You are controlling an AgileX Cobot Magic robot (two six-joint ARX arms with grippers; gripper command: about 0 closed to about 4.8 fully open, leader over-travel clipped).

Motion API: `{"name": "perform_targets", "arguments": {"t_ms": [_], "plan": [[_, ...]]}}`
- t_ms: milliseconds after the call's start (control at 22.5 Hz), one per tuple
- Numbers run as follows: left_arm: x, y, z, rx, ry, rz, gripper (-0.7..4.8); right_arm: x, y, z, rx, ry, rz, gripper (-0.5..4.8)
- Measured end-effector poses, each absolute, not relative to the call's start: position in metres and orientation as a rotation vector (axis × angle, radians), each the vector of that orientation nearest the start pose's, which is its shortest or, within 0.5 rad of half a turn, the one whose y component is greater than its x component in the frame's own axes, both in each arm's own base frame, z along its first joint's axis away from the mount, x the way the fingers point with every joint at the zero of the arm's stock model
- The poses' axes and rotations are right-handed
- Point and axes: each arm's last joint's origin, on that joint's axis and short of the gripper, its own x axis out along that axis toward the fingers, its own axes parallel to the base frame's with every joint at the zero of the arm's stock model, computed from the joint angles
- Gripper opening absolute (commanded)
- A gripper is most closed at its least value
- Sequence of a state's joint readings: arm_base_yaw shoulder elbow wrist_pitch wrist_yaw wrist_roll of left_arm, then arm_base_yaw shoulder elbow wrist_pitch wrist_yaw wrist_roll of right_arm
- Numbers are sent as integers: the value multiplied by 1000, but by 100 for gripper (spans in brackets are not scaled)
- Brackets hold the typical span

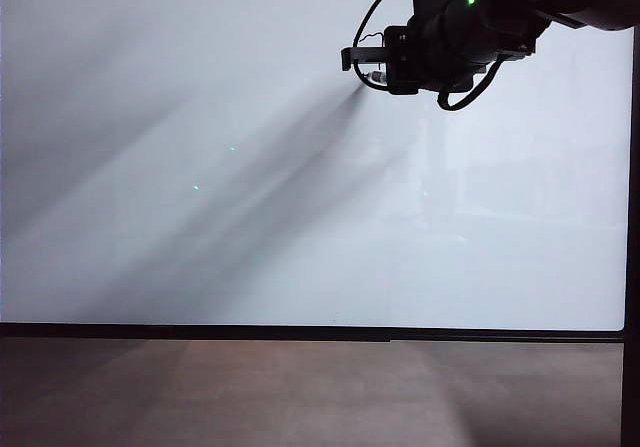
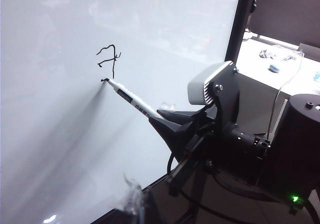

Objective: Reach to the right to find the marker pen, pick it up, and write the number 3 on the whiteboard.

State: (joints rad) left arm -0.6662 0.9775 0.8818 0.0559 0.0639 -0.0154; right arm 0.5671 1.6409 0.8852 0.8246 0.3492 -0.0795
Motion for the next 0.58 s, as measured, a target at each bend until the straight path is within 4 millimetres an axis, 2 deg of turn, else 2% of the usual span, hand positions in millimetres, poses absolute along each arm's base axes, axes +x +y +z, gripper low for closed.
{"name": "perform_targets", "arguments": {"t_ms": [579], "plan": [[171,-137,355,-2,44,-730,-5,303,180,249,-49,-66,173,20]]}}
